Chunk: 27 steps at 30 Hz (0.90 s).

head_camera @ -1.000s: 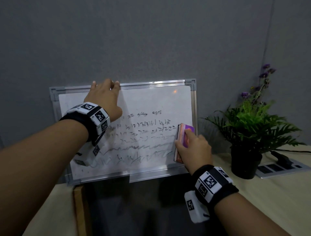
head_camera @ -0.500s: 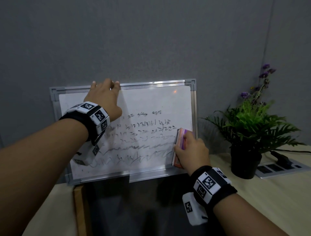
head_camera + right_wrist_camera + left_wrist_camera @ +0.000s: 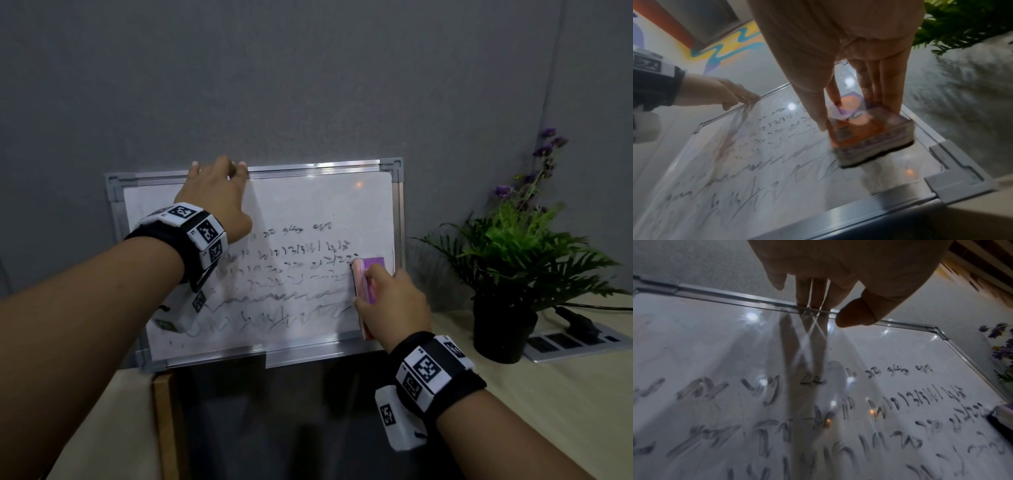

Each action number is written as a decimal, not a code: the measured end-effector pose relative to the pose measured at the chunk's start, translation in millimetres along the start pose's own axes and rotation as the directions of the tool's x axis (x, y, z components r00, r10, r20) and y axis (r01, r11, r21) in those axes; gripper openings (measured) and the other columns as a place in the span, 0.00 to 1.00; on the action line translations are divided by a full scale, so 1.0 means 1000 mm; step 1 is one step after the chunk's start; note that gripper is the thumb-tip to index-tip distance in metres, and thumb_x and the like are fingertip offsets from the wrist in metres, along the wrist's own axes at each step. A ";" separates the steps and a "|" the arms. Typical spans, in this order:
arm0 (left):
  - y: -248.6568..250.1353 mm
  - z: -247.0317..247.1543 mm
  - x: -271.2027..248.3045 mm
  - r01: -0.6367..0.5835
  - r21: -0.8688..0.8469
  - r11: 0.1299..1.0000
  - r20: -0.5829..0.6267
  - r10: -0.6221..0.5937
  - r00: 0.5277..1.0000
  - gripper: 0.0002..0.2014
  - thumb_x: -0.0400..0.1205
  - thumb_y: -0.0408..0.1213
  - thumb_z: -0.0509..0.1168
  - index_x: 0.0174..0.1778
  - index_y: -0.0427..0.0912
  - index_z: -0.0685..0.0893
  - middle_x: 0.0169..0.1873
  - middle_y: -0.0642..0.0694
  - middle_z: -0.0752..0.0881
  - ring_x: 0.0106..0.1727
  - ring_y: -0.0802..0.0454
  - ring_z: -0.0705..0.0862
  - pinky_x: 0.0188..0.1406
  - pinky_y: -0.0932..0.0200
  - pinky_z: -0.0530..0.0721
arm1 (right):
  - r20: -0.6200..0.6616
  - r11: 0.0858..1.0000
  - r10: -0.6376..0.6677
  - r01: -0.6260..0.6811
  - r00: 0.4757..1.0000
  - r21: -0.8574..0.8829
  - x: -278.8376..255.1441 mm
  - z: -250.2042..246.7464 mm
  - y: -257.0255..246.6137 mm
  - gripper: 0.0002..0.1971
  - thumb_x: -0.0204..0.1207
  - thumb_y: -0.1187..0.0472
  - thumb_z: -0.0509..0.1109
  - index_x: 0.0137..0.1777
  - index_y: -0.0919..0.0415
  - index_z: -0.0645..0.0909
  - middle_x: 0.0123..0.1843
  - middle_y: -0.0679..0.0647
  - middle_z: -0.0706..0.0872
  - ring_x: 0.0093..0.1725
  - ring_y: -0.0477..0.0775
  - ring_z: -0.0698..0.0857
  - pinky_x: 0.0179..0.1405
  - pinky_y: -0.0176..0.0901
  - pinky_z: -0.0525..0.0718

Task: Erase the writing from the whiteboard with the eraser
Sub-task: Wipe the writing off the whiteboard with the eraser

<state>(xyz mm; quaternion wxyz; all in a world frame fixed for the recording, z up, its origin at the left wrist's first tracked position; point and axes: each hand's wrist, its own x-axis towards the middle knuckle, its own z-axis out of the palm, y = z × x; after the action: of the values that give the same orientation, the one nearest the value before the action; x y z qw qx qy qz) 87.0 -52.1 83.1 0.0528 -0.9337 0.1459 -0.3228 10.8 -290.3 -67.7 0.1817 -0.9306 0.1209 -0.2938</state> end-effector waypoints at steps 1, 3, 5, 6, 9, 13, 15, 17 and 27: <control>0.000 0.000 0.000 -0.004 0.002 1.000 -0.002 0.004 1.000 0.44 0.74 0.39 0.68 0.84 0.41 0.53 0.72 0.42 0.66 0.76 0.40 0.64 0.83 0.43 0.46 | -0.004 0.998 -0.035 0.034 0.999 -0.058 -0.001 -0.001 0.000 0.16 0.74 0.45 0.68 0.58 0.48 0.72 0.52 0.56 0.75 0.44 0.63 0.82 0.41 0.49 0.83; 0.000 0.000 0.000 -0.003 -0.002 1.000 -0.001 0.003 1.000 0.44 0.74 0.39 0.67 0.84 0.41 0.53 0.72 0.42 0.66 0.76 0.40 0.64 0.83 0.43 0.45 | -0.008 0.990 -0.060 0.058 0.998 -0.126 0.000 -0.003 0.002 0.13 0.73 0.50 0.68 0.56 0.48 0.74 0.50 0.55 0.73 0.41 0.62 0.81 0.35 0.46 0.80; 0.000 0.000 0.000 0.000 -0.007 1.000 0.001 0.000 1.000 0.43 0.74 0.39 0.67 0.84 0.41 0.53 0.72 0.42 0.66 0.77 0.40 0.63 0.83 0.43 0.45 | -0.018 0.988 -0.043 0.039 0.999 -0.149 0.002 -0.004 0.005 0.13 0.70 0.54 0.70 0.54 0.46 0.75 0.49 0.54 0.72 0.40 0.61 0.80 0.33 0.45 0.78; -0.001 0.000 0.000 0.001 -0.007 1.000 0.001 -0.001 1.000 0.43 0.74 0.39 0.67 0.84 0.41 0.53 0.72 0.42 0.66 0.76 0.40 0.64 0.83 0.43 0.45 | -0.024 0.989 -0.027 0.023 0.999 -0.149 0.003 -0.005 0.006 0.13 0.69 0.55 0.70 0.53 0.46 0.76 0.48 0.54 0.71 0.40 0.61 0.80 0.33 0.45 0.78; 0.000 0.000 0.000 0.005 -0.013 1.000 0.000 -0.005 1.000 0.43 0.74 0.38 0.67 0.84 0.41 0.53 0.72 0.42 0.66 0.76 0.40 0.63 0.83 0.44 0.44 | -0.062 0.990 -0.011 0.003 0.998 -0.138 0.007 -0.005 0.008 0.14 0.69 0.55 0.70 0.54 0.46 0.76 0.49 0.55 0.71 0.41 0.61 0.79 0.33 0.46 0.80; 0.000 0.002 0.000 0.009 -0.016 1.000 -0.013 -0.010 1.000 0.43 0.73 0.38 0.66 0.84 0.41 0.54 0.71 0.42 0.66 0.76 0.40 0.64 0.83 0.44 0.43 | -0.097 0.986 -0.124 0.112 0.987 -0.125 0.008 0.000 0.009 0.15 0.71 0.54 0.71 0.57 0.47 0.77 0.49 0.54 0.72 0.42 0.59 0.78 0.33 0.47 0.81; 0.000 0.002 0.000 0.007 -0.019 1.000 -0.012 -0.008 1.000 0.43 0.73 0.38 0.66 0.84 0.41 0.54 0.71 0.42 0.66 0.76 0.41 0.64 0.82 0.44 0.43 | -0.086 0.975 -0.175 0.160 0.981 -0.155 0.008 0.004 0.011 0.14 0.71 0.51 0.72 0.56 0.44 0.78 0.48 0.52 0.72 0.43 0.58 0.78 0.32 0.46 0.80; 0.000 0.001 0.000 0.008 -0.023 1.000 -0.014 -0.008 1.000 0.43 0.73 0.38 0.66 0.84 0.42 0.54 0.71 0.42 0.66 0.76 0.41 0.64 0.82 0.44 0.43 | -0.109 0.970 -0.178 0.156 0.978 -0.186 0.009 0.006 0.013 0.12 0.70 0.49 0.74 0.52 0.43 0.78 0.46 0.49 0.70 0.41 0.56 0.76 0.29 0.43 0.76; 0.000 0.002 0.001 0.006 -0.021 1.000 -0.013 -0.006 1.000 0.43 0.73 0.38 0.66 0.84 0.41 0.55 0.70 0.43 0.67 0.75 0.41 0.64 0.83 0.44 0.44 | -0.134 0.968 -0.212 0.188 0.968 -0.169 0.011 -0.003 0.012 0.15 0.72 0.52 0.72 0.58 0.40 0.80 0.51 0.51 0.74 0.47 0.56 0.77 0.34 0.44 0.78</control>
<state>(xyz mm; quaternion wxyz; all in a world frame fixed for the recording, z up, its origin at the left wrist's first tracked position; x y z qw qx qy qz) 89.2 -52.4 81.7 0.0410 -0.9324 0.1469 -0.3276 16.9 -305.3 -64.7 0.0687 -0.9245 0.0620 -0.3698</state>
